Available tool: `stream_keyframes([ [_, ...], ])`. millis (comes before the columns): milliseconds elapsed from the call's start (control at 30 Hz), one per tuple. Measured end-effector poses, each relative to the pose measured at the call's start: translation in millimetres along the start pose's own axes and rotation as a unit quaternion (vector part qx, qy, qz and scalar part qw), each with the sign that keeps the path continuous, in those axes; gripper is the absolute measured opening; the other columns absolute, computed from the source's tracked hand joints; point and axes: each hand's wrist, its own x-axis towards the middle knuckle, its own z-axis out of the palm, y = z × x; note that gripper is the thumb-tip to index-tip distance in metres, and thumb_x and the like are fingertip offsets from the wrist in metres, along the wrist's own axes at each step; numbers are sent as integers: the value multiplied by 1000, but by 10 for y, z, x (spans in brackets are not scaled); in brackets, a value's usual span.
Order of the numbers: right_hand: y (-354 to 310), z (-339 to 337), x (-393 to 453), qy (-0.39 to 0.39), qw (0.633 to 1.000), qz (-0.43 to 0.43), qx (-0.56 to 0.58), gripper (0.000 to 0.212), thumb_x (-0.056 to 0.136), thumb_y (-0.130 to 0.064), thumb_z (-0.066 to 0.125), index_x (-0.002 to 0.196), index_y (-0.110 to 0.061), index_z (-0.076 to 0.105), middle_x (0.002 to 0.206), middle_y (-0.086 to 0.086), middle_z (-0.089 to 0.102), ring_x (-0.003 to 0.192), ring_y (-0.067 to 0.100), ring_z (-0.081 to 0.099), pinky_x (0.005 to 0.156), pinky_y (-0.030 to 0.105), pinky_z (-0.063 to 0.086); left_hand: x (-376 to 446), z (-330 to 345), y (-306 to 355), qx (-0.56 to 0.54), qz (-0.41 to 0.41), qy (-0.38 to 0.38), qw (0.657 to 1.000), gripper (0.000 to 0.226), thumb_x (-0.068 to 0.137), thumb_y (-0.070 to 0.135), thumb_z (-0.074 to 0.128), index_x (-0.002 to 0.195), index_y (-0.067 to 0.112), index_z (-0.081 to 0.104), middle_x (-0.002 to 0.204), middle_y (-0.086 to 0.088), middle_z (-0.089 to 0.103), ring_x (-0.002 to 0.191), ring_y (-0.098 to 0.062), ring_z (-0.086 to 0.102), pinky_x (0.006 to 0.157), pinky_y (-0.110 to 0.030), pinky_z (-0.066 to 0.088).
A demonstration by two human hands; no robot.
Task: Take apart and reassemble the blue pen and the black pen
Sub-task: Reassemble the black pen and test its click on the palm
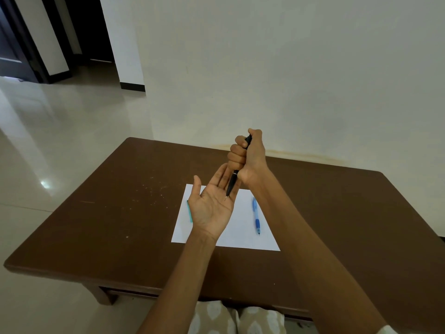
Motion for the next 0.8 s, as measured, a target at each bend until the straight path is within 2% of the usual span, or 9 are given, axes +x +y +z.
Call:
stream_keyframes([
  [133, -8, 6, -1, -4, 1000, 6, 12, 50, 93, -46, 34, 51, -19, 29, 37, -8, 21, 30, 6, 15, 33, 13, 12, -7, 16, 9, 1, -1, -4, 1000, 68, 93, 57, 23, 135, 7, 42, 136, -13, 53, 124, -27, 52, 99, -35, 44],
  [233, -9, -12, 27, -26, 998, 37, 38, 52, 91, -55, 36, 55, -17, 36, 38, -7, 25, 31, 6, 18, 33, 15, 14, -26, 26, 21, 1, -5, -5, 1000, 67, 93, 56, 25, 134, 6, 45, 137, -14, 51, 124, -28, 52, 99, -35, 44],
  [333, 19, -37, 33, -46, 995, 56, 74, 40, 95, -41, 34, 70, -13, 45, 47, -3, 33, 38, 9, 29, 36, 18, 26, -46, 19, 50, -3, -9, -4, 1000, 66, 93, 54, 29, 133, 5, 48, 138, -16, 50, 123, -30, 53, 99, -38, 44],
  [433, 47, -60, 0, -56, 995, 46, 68, 29, 98, -22, 35, 89, -6, 57, 64, 2, 45, 53, 12, 44, 50, 22, 44, -45, -12, 88, 21, -1, 2, 1000, 65, 94, 54, 28, 135, 7, 45, 139, -14, 50, 127, -28, 49, 109, -39, 37],
  [500, 61, -105, -8, -62, 997, 27, 38, 26, 99, -17, 38, 96, -5, 61, 70, 2, 51, 59, 11, 53, 62, 22, 52, -40, -23, 115, 43, 9, 6, 999, 64, 94, 53, 27, 136, 8, 44, 138, -12, 51, 129, -26, 48, 113, -40, 31],
  [567, 78, -158, -4, -57, 998, -8, -32, 23, 98, -18, 43, 99, -9, 64, 77, 1, 57, 68, 10, 58, 76, 23, 52, -32, -32, 154, 59, 21, 10, 998, 63, 95, 52, 25, 135, 7, 43, 138, -12, 52, 127, -25, 50, 112, -38, 31],
  [667, 105, -234, 9, -29, 988, -59, -143, 18, 95, -21, 51, 98, -16, 69, 90, -1, 68, 96, 15, 59, 94, 29, 43, -44, -38, 215, 106, 27, 5, 994, 61, 95, 52, 24, 135, 11, 44, 136, -9, 54, 125, -22, 52, 106, -37, 37],
  [800, 124, -288, 24, -18, 988, -58, -145, 19, 93, -18, 54, 103, -9, 68, 92, 2, 67, 97, 18, 57, 99, 33, 43, -60, -31, 294, 152, 36, -7, 988, 62, 95, 51, 23, 136, 9, 43, 137, -10, 53, 124, -21, 53, 106, -33, 37],
])
